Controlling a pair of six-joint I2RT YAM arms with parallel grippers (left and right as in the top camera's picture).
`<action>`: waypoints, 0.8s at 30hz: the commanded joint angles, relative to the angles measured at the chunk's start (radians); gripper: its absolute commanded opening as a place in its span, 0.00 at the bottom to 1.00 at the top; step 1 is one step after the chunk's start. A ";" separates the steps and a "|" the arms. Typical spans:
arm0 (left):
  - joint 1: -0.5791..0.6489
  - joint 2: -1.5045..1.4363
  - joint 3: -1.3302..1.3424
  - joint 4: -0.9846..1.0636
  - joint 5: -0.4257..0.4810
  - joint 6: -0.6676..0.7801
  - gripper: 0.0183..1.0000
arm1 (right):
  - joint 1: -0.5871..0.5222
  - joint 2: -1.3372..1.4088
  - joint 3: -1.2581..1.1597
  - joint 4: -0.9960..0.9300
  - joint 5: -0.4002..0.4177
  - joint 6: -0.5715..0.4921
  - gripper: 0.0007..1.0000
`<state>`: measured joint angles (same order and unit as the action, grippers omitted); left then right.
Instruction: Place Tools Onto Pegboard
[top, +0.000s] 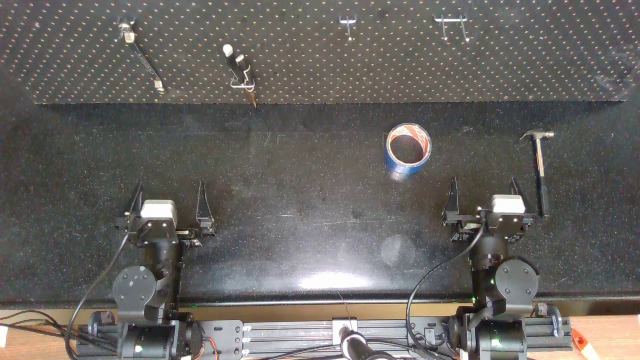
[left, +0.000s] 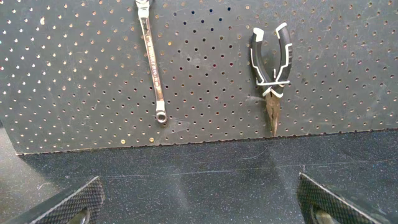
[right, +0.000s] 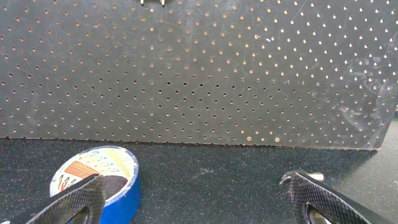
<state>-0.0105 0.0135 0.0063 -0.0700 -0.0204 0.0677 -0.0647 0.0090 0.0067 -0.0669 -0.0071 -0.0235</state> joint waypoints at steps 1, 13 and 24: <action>-0.006 -0.010 -0.001 -0.009 0.018 0.019 1.00 | -0.004 -0.008 -0.002 -0.005 -0.009 0.014 0.95; -0.006 -0.010 -0.001 -0.009 0.018 0.019 1.00 | -0.004 -0.008 -0.002 0.000 0.065 -0.028 0.95; -0.006 -0.010 -0.001 -0.009 0.018 0.019 1.00 | 0.002 0.019 0.004 0.045 0.021 -0.011 0.95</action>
<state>-0.0105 0.0135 0.0063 -0.0704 -0.0177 0.0719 -0.0647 0.0090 0.0067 -0.0605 0.0273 -0.0433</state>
